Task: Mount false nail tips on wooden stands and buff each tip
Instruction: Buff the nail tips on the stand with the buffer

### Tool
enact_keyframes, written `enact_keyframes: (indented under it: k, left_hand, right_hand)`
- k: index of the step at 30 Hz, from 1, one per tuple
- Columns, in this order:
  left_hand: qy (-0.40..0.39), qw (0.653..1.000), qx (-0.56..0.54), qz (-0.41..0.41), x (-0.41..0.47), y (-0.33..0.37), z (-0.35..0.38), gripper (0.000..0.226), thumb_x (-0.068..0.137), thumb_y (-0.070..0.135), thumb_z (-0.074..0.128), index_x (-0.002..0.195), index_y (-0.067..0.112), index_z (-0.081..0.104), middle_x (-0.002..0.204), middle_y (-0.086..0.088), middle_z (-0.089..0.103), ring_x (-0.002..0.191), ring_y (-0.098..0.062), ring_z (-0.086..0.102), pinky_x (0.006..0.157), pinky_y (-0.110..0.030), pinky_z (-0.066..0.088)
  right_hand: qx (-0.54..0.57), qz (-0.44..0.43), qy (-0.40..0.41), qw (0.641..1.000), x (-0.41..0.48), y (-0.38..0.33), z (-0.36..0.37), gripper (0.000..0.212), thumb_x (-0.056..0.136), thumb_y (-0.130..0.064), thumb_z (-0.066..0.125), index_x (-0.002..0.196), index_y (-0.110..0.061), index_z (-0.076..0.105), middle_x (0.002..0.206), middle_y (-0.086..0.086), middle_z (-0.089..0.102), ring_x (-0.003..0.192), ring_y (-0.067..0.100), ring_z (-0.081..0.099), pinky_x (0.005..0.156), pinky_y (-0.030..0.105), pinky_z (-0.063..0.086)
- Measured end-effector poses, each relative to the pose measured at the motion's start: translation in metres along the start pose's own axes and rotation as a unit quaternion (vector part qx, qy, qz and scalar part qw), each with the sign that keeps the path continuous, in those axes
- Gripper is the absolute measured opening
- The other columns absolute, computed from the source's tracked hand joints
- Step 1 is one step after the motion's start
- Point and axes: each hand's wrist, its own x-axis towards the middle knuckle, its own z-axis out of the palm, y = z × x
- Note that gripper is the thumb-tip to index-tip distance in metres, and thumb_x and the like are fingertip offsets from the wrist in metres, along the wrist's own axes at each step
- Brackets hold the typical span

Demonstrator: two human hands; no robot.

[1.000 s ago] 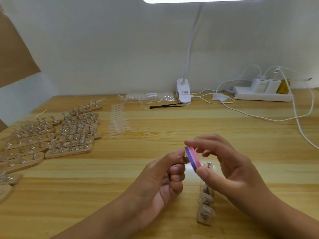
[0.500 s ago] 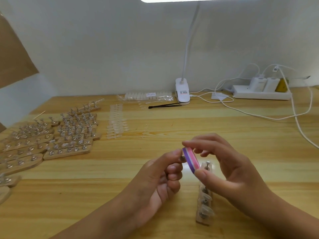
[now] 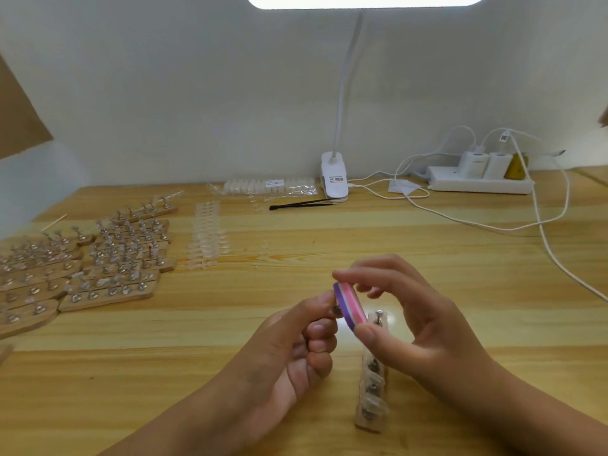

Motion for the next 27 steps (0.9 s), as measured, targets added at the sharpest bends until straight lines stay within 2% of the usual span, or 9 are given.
enact_keyframes:
  k: [6, 9, 13, 16, 18, 20, 22, 27]
  left_hand:
    - [-0.012, 1.0, 0.016, 0.01, -0.002, 0.001, 0.001, 0.023, 0.063, 0.03, 0.083, 0.077, 0.013, 0.076, 0.062, 0.005, 0.041, 0.051, -0.004, 0.037, 0.043, -0.013, 0.038]
    - [-0.038, 0.999, 0.002, 0.018, -0.002, 0.004, -0.001, 0.032, 0.06, 0.033, 0.091, 0.08, 0.013, 0.075, 0.063, 0.005, 0.042, 0.051, -0.004, 0.039, 0.043, -0.013, 0.039]
    - [-0.051, 0.998, -0.04, 0.005, -0.003, 0.007, -0.004, 0.041, 0.051, 0.038, 0.095, 0.077, 0.013, 0.076, 0.065, 0.004, 0.043, 0.051, -0.004, 0.041, 0.044, -0.014, 0.041]
    - [-0.066, 0.997, -0.051, -0.005, -0.005, 0.005, -0.003, 0.039, 0.053, 0.04, 0.094, 0.075, 0.014, 0.075, 0.066, 0.003, 0.045, 0.052, -0.005, 0.042, 0.045, -0.013, 0.041]
    - [-0.072, 0.996, -0.058, -0.008, -0.006, 0.003, -0.002, 0.041, 0.053, 0.041, 0.094, 0.077, 0.014, 0.074, 0.066, 0.003, 0.047, 0.051, -0.005, 0.044, 0.045, -0.014, 0.041]
    - [-0.064, 0.996, -0.059, -0.009, -0.007, 0.002, -0.002, 0.051, 0.051, 0.042, 0.095, 0.086, 0.012, 0.073, 0.066, 0.001, 0.047, 0.051, -0.006, 0.045, 0.045, -0.014, 0.041]
    - [-0.06, 0.997, -0.049, -0.011, -0.008, 0.003, -0.003, 0.051, 0.05, 0.044, 0.095, 0.086, 0.014, 0.074, 0.066, 0.001, 0.047, 0.051, -0.005, 0.045, 0.045, -0.014, 0.04]
    - [-0.079, 0.996, -0.037, -0.02, -0.008, 0.003, -0.003, 0.043, 0.055, 0.039, 0.093, 0.088, 0.017, 0.077, 0.068, 0.003, 0.05, 0.053, -0.004, 0.047, 0.048, -0.013, 0.038]
  right_hand:
    - [-0.019, 0.041, 0.035, 0.998, 0.008, 0.008, 0.001, 0.041, 0.08, -0.041, 0.063, 0.12, -0.032, 0.063, 0.113, -0.017, 0.06, 0.106, 0.014, 0.058, 0.087, 0.022, 0.045]
    - [-0.023, 0.056, 0.065, 0.996, 0.006, 0.011, -0.002, 0.043, 0.079, -0.045, 0.062, 0.121, -0.035, 0.061, 0.115, -0.018, 0.06, 0.108, 0.012, 0.058, 0.088, 0.022, 0.046]
    - [-0.026, 0.01, 0.095, 0.995, 0.001, 0.009, -0.008, 0.044, 0.08, -0.037, 0.065, 0.123, -0.031, 0.057, 0.118, -0.01, 0.06, 0.111, 0.019, 0.057, 0.089, 0.025, 0.046]
    - [-0.028, -0.053, 0.052, 0.997, -0.004, 0.004, -0.006, 0.046, 0.08, -0.032, 0.07, 0.123, -0.029, 0.057, 0.123, -0.007, 0.06, 0.117, 0.023, 0.057, 0.094, 0.035, 0.046]
    - [-0.063, -0.11, 0.012, 0.992, -0.006, 0.001, -0.003, 0.045, 0.082, -0.036, 0.072, 0.122, -0.025, 0.058, 0.125, -0.006, 0.061, 0.119, 0.023, 0.057, 0.098, 0.039, 0.044]
    - [-0.106, -0.157, -0.011, 0.982, -0.005, -0.001, 0.0, 0.041, 0.086, -0.043, 0.068, 0.119, -0.021, 0.058, 0.126, -0.007, 0.06, 0.119, 0.019, 0.057, 0.099, 0.034, 0.042]
    - [-0.11, -0.16, -0.018, 0.981, -0.005, -0.002, 0.002, 0.039, 0.089, -0.045, 0.064, 0.119, -0.02, 0.058, 0.127, -0.006, 0.059, 0.12, 0.017, 0.057, 0.099, 0.03, 0.042]
    - [-0.081, -0.136, -0.026, 0.987, -0.006, 0.0, 0.001, 0.037, 0.081, -0.031, 0.071, 0.115, -0.018, 0.065, 0.121, -0.002, 0.061, 0.117, 0.015, 0.06, 0.095, 0.022, 0.045]
